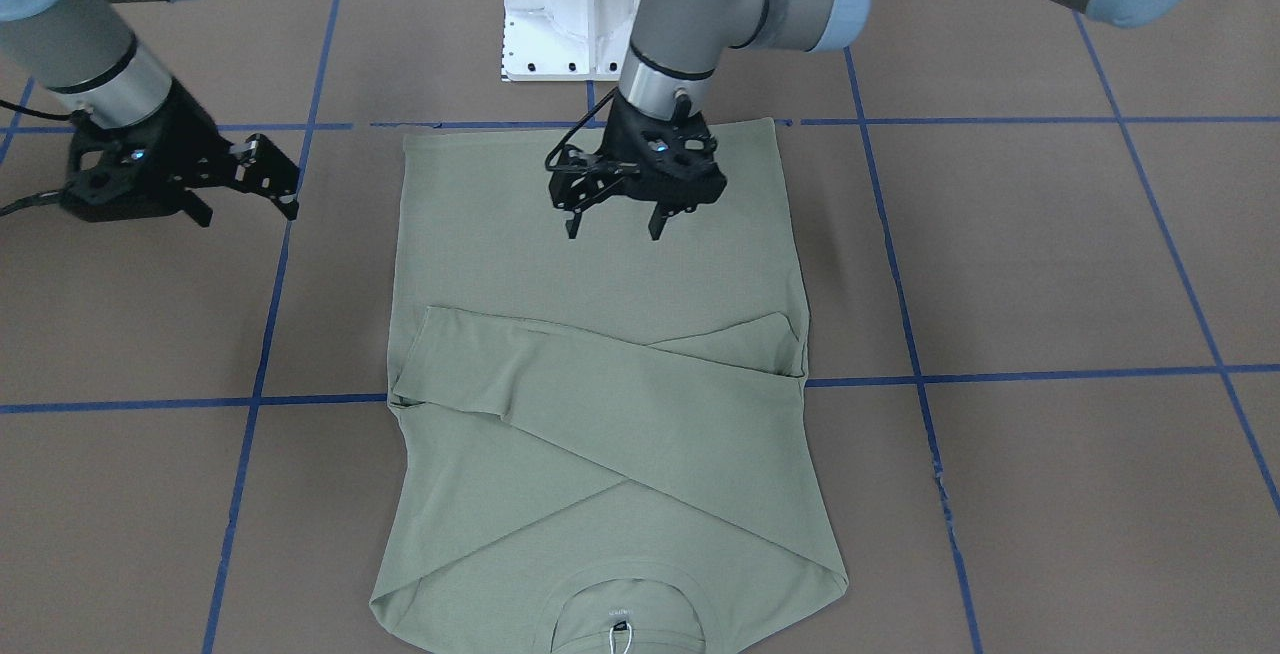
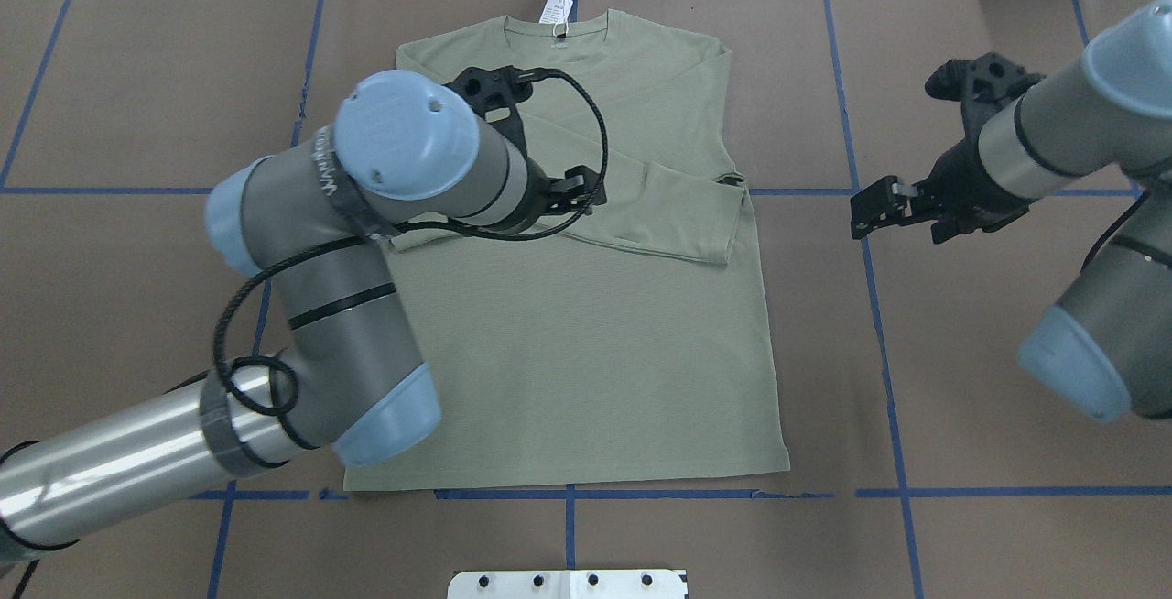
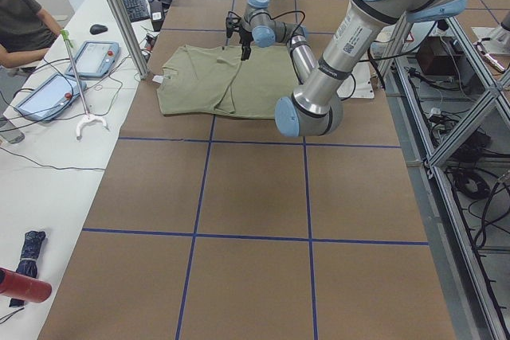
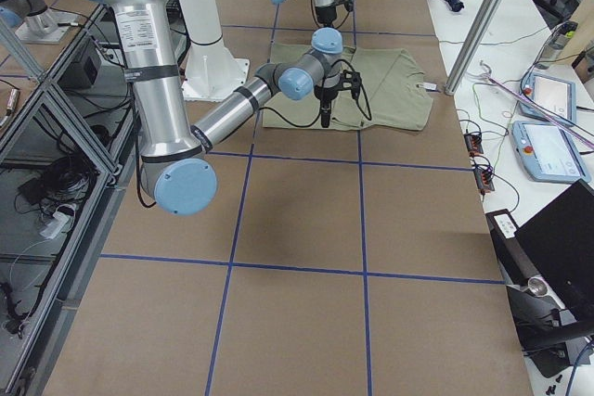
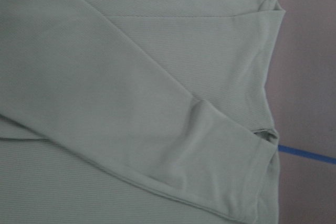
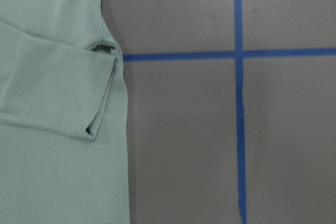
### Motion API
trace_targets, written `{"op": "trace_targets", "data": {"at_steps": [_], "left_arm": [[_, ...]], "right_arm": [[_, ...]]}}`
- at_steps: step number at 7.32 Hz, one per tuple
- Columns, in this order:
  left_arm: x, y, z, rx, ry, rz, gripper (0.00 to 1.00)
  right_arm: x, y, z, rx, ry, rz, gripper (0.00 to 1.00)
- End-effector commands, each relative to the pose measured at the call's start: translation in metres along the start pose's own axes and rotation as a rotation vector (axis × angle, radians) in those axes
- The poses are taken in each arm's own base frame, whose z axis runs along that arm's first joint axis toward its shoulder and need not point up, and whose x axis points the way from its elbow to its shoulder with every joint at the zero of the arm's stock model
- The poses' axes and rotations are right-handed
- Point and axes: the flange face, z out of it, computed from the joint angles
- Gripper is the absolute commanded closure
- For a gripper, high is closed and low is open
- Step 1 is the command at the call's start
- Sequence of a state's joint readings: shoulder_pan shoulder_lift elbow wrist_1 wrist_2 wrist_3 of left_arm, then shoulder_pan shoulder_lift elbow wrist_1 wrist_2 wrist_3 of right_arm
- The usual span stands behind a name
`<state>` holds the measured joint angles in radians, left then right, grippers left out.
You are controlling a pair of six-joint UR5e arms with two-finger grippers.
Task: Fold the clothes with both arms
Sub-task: 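Move both grippers down to the hem corners nearest the robot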
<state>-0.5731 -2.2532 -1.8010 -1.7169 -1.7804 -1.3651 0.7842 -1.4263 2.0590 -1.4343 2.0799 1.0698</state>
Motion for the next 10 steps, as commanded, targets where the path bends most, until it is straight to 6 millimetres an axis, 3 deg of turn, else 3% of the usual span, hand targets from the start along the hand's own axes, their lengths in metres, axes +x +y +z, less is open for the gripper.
{"op": "trace_targets", "data": {"at_steps": [1, 2, 3, 5, 6, 8, 10], "left_arm": [[-0.08, 0.004, -0.072, 0.032, -0.042, 0.13, 0.0], [-0.087, 0.005, -0.075, 0.036, -0.046, 0.135, 0.0], [-0.087, 0.005, -0.075, 0.041, -0.048, 0.135, 0.0], [-0.088, 0.003, -0.077, 0.045, -0.047, 0.134, 0.0], [-0.089, 0.002, -0.076, 0.047, -0.05, 0.132, 0.0], [-0.089, 0.001, -0.074, 0.048, -0.054, 0.131, 0.0], [-0.088, 0.001, -0.076, 0.048, -0.051, 0.131, 0.0]], "right_arm": [[-0.021, 0.107, 0.054, 0.018, -0.024, 0.029, 0.0], [-0.037, 0.147, 0.081, 0.05, 0.008, 0.034, 0.0], [-0.049, 0.174, 0.096, 0.042, 0.016, 0.033, 0.0], [-0.057, 0.184, 0.124, 0.016, 0.037, 0.02, 0.02], [-0.076, 0.185, 0.132, 0.012, 0.024, 0.014, 0.02], [-0.08, 0.191, 0.136, -0.003, 0.024, 0.005, 0.03], [-0.079, 0.198, 0.139, -0.014, 0.031, -0.002, 0.13]]}}
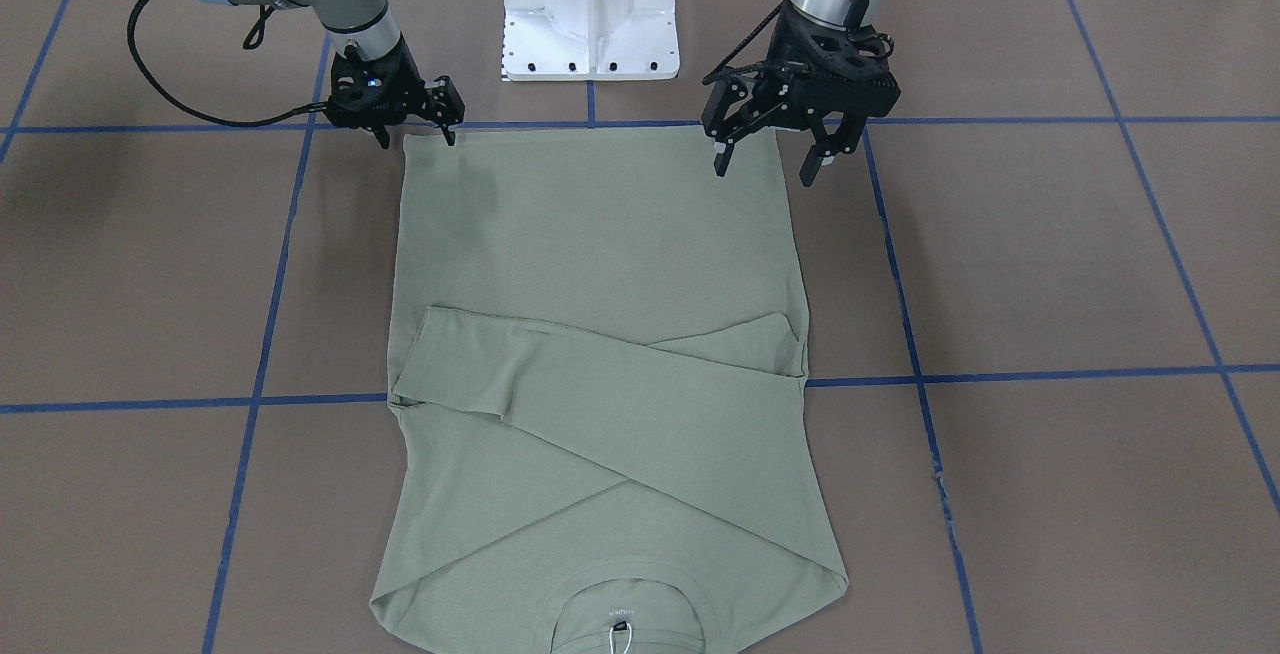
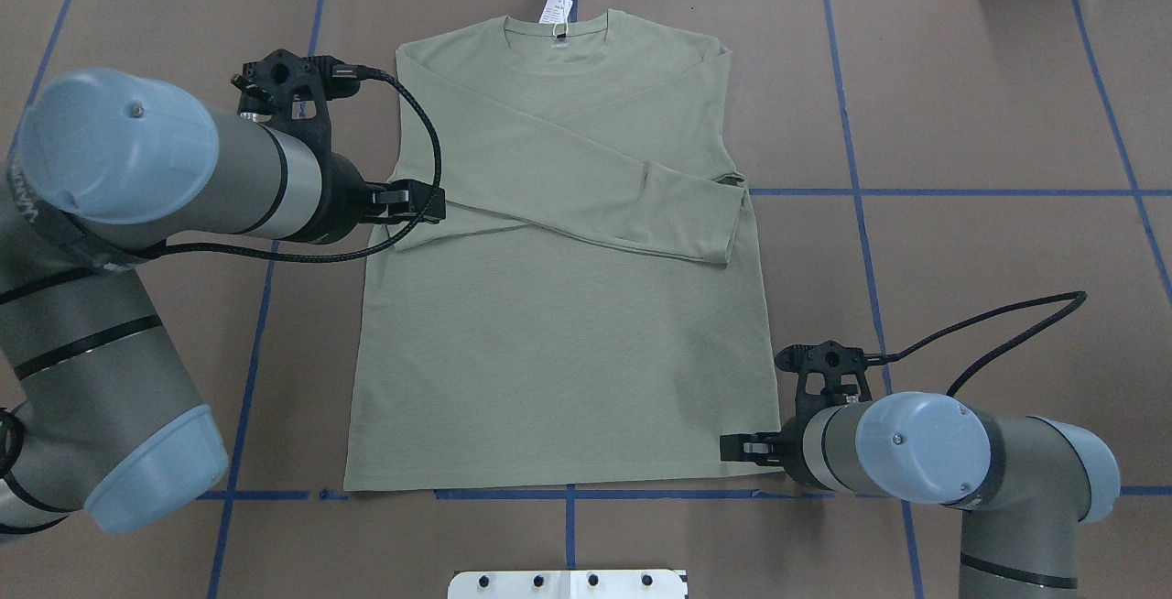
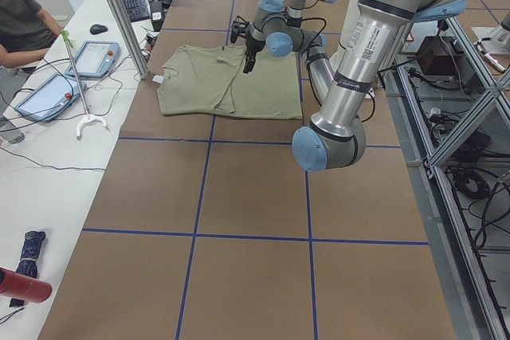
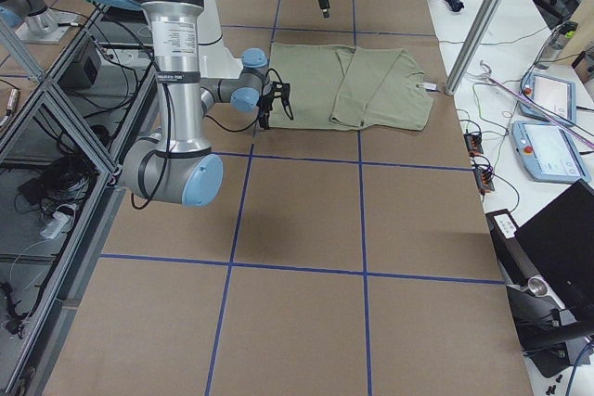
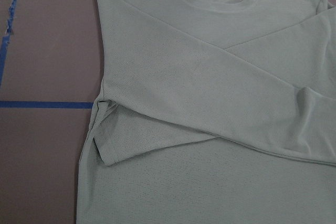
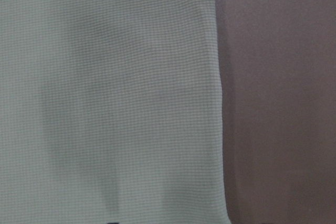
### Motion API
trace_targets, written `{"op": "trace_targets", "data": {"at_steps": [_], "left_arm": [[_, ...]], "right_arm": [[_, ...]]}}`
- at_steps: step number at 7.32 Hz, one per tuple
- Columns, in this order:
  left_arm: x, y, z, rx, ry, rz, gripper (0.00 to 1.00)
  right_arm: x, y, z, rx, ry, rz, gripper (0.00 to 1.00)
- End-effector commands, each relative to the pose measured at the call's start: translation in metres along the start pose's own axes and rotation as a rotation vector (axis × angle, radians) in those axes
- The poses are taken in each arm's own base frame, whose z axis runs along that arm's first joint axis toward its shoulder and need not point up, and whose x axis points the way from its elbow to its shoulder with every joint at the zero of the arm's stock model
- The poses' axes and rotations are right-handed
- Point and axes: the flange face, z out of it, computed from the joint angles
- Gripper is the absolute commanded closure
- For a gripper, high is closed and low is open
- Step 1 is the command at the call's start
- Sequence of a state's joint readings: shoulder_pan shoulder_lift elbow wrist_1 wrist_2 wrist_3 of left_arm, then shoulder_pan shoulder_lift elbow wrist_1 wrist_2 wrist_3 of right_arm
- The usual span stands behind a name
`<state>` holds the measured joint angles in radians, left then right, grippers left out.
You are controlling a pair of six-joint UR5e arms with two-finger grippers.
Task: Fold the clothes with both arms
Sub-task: 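Move both grippers down to the hem corners nearest the robot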
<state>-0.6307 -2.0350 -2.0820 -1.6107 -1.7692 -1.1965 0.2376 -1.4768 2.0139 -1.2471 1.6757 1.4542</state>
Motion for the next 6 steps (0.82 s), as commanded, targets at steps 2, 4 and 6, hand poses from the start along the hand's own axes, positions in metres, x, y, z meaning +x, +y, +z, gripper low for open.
{"op": "trace_targets", "data": {"at_steps": [2, 4, 6], "left_arm": [[-0.0001, -0.0011, -0.0019, 0.002, 0.001, -0.001, 0.0], [0.0008, -0.0012, -0.0024, 0.002, 0.005, 0.0, 0.0], [-0.0001, -0.001, -0.0019, 0.001, 0.002, -0.001, 0.0]], "right_arm": [[0.0052, 0.0044, 0.0091, -0.017, 0.02, -0.003, 0.13], [0.0076, 0.0038, 0.0103, -0.016, 0.026, -0.001, 0.26], [0.005, 0.0045, 0.0063, -0.028, 0.016, -0.001, 0.88]]}}
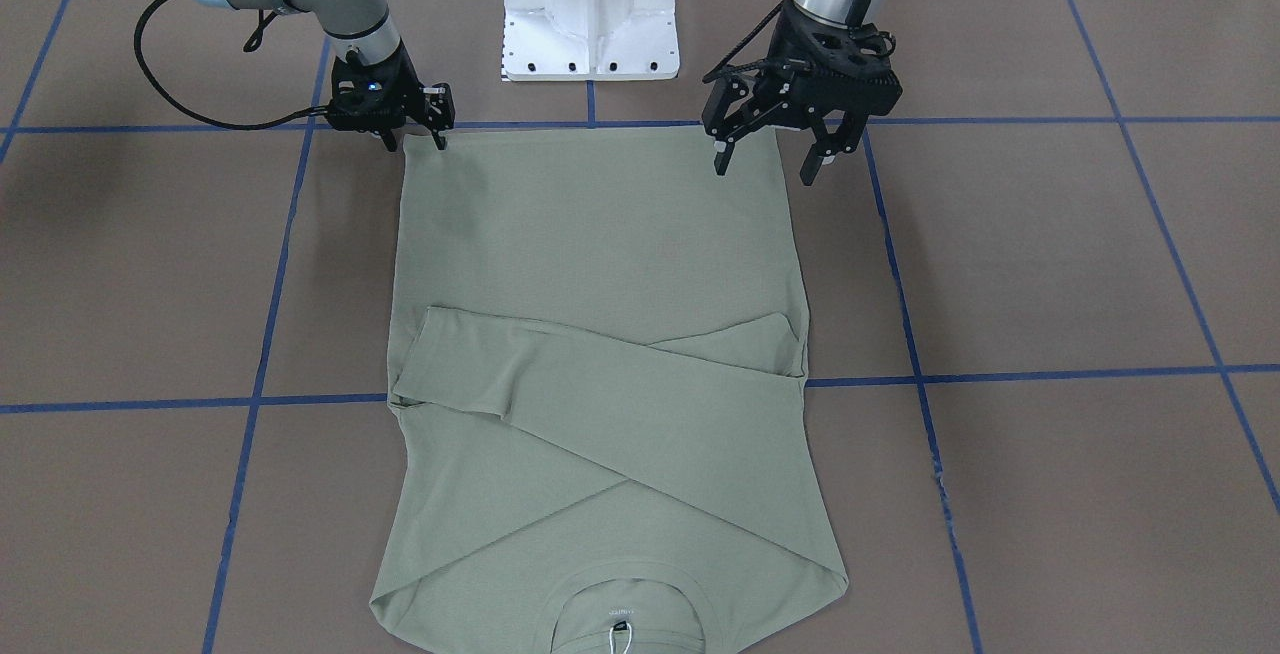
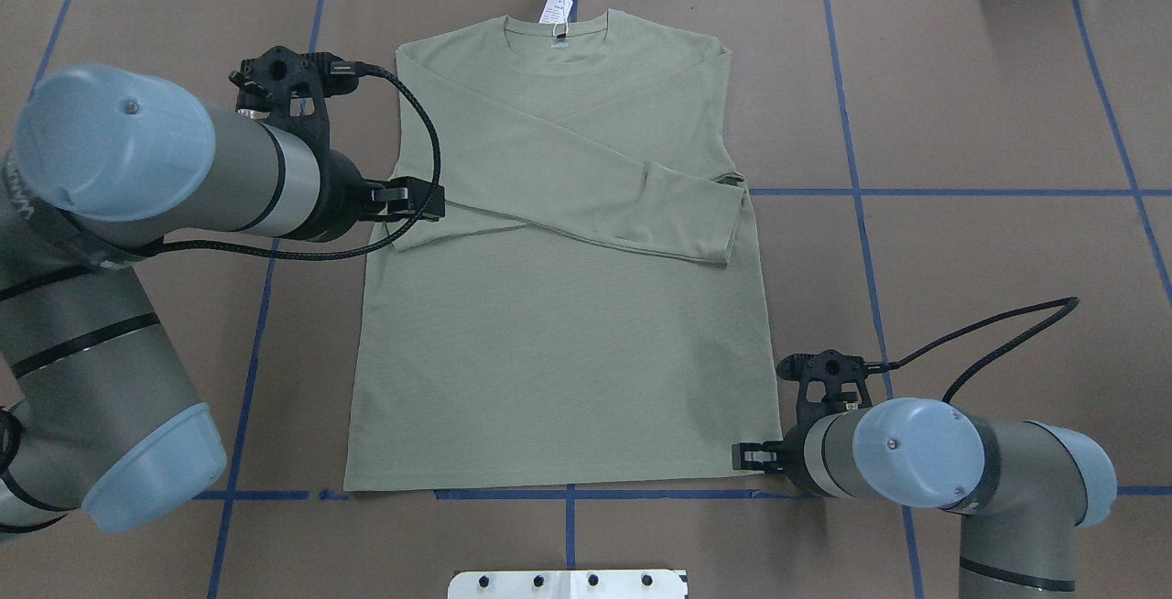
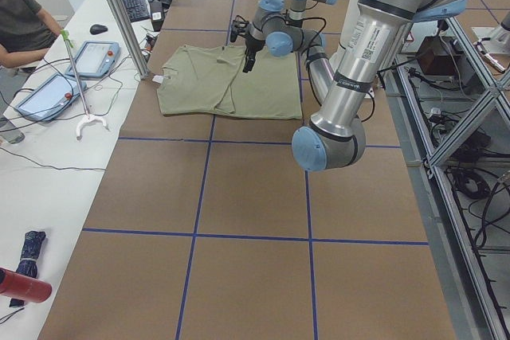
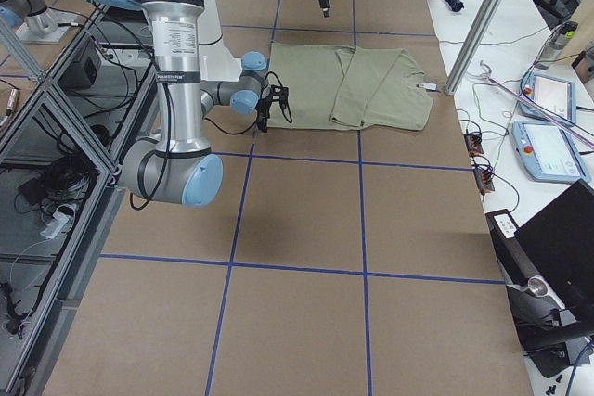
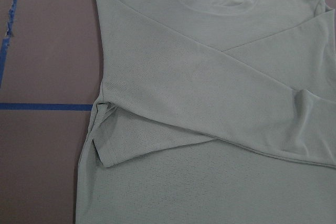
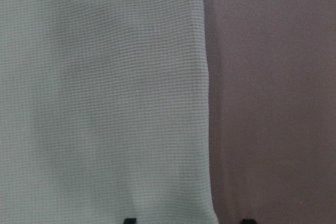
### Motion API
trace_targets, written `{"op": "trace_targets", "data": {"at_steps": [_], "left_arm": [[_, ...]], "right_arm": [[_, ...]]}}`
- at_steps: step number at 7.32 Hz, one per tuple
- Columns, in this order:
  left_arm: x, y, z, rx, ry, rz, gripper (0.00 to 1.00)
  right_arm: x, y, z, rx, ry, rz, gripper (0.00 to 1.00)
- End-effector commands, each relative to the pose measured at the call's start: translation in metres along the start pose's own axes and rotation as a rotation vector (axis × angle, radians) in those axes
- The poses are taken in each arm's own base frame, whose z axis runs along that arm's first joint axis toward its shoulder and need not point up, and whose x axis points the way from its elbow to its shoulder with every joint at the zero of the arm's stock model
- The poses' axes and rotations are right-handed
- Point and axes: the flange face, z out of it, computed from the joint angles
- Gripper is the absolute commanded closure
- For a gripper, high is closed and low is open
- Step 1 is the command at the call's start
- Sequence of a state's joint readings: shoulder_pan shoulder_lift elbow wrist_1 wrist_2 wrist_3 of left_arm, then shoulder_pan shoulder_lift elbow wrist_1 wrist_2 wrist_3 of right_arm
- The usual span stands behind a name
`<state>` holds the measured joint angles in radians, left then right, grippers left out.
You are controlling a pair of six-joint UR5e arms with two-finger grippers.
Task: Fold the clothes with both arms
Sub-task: 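Move both grippers down to the hem corners nearest the robot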
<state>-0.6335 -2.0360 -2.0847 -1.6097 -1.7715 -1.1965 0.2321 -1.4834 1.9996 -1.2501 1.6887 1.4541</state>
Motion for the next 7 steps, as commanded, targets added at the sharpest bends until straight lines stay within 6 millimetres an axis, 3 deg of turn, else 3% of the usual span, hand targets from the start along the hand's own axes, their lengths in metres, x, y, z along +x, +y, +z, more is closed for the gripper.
{"op": "trace_targets", "data": {"at_steps": [1, 4, 5, 6, 7], "left_arm": [[0.0, 0.0, 0.001, -0.001, -0.002, 0.0, 0.0], [-0.002, 0.0, 0.002, -0.003, -0.006, -0.001, 0.0], [-0.014, 0.004, 0.011, -0.014, -0.031, -0.008, 0.0], [-0.049, 0.021, 0.031, -0.052, -0.098, -0.016, 0.0], [-0.063, 0.034, 0.035, -0.078, -0.119, -0.049, 0.0]], "right_arm": [[-0.002, 0.001, -0.003, -0.011, -0.008, 0.0, 1.0], [-0.004, 0.0, -0.013, -0.008, -0.025, 0.0, 1.0], [-0.008, 0.001, -0.022, -0.004, -0.044, -0.003, 1.0], [-0.016, 0.001, -0.037, 0.003, -0.078, -0.007, 1.0], [-0.021, 0.001, -0.047, 0.007, -0.101, -0.009, 1.0]]}}
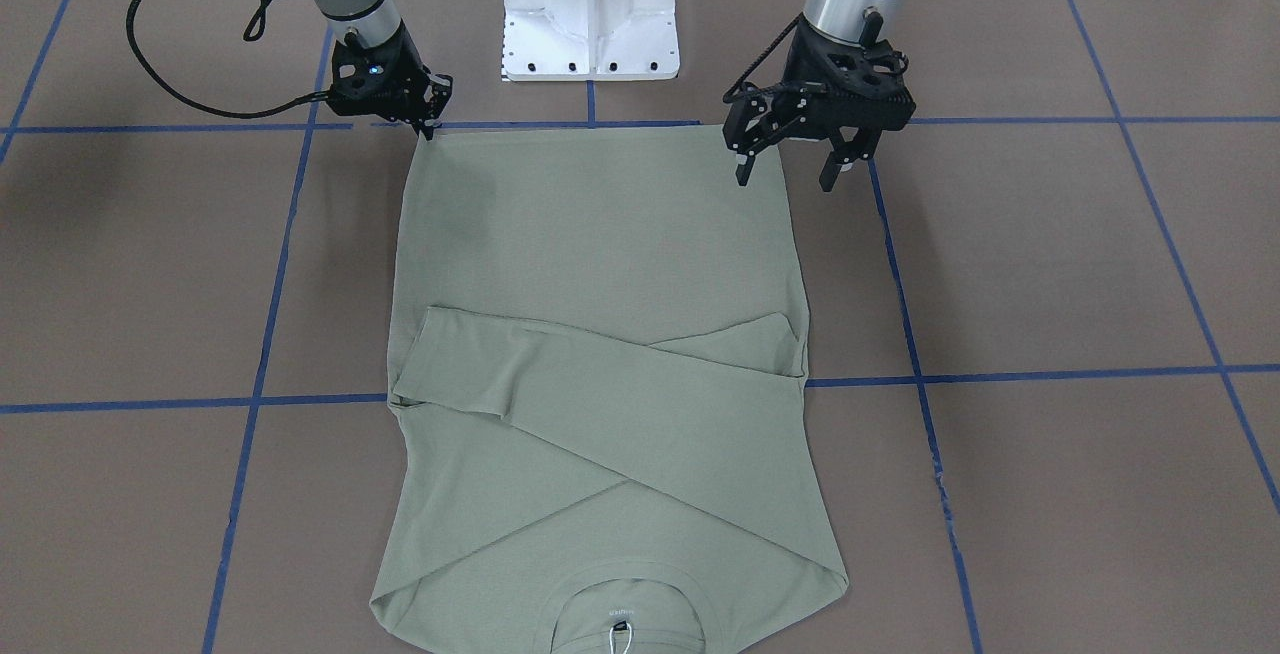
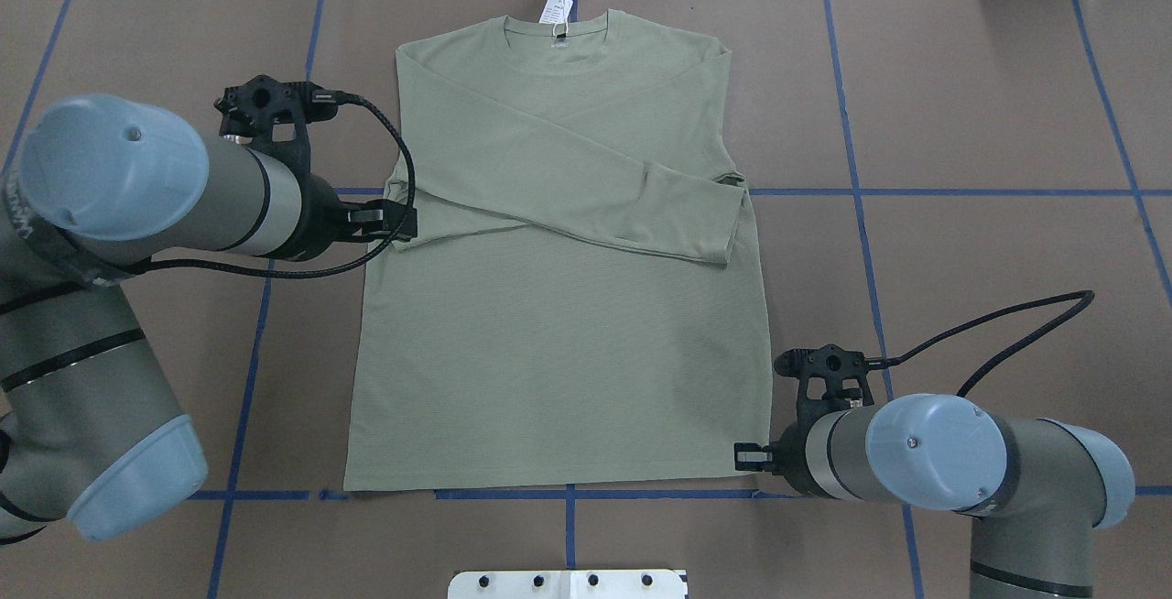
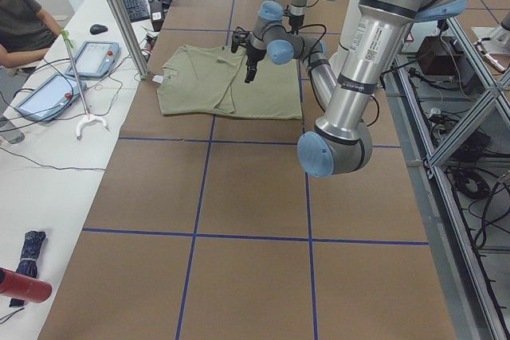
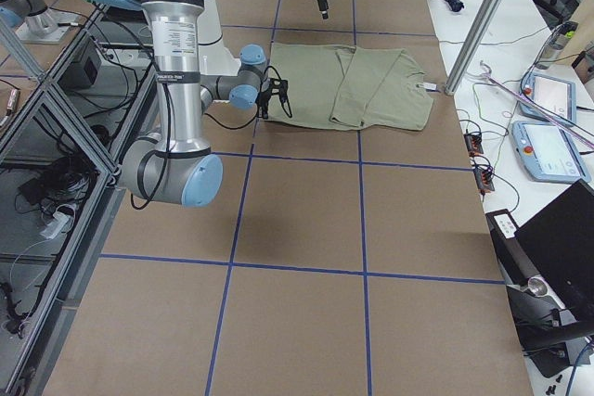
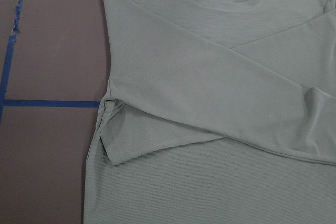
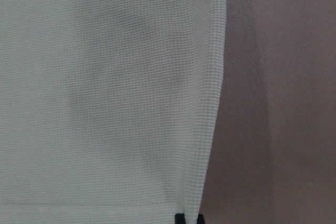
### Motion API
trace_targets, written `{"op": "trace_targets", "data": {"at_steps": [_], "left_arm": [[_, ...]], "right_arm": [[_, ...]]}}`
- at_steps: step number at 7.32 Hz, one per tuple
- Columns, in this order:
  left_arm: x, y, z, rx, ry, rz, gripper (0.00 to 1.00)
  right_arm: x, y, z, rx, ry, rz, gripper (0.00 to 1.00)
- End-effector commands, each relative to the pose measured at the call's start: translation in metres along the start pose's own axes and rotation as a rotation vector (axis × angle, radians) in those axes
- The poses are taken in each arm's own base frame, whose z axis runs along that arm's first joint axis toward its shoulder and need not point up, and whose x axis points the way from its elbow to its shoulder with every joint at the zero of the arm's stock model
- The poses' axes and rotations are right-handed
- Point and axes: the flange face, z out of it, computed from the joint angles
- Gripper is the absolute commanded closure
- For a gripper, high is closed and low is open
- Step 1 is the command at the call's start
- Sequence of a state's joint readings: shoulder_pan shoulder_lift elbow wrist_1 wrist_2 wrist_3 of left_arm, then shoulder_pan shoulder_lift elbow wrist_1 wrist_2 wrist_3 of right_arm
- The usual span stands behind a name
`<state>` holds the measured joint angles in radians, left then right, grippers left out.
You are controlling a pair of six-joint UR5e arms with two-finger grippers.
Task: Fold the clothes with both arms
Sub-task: 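Move both grippers down to the hem corners nearest the robot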
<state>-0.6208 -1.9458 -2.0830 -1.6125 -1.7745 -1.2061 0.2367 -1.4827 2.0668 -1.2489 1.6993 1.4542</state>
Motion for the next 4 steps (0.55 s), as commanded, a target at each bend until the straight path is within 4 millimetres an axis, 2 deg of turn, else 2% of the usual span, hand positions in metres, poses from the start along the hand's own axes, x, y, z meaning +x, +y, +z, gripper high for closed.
{"op": "trace_targets", "data": {"at_steps": [1, 3, 4], "left_arm": [[-0.024, 0.062, 0.041, -0.106, -0.081, -0.076, 0.0], [-0.028, 0.121, 0.065, -0.188, -0.123, -0.125, 0.0], [-0.035, 0.145, 0.073, -0.171, -0.09, -0.156, 0.0]], "right_arm": [[-0.012, 0.0, -0.02, 0.009, -0.048, -0.005, 1.0], [-0.014, -0.002, -0.024, 0.014, -0.062, -0.004, 1.0], [-0.014, -0.002, -0.024, 0.016, -0.062, -0.004, 1.0]]}}
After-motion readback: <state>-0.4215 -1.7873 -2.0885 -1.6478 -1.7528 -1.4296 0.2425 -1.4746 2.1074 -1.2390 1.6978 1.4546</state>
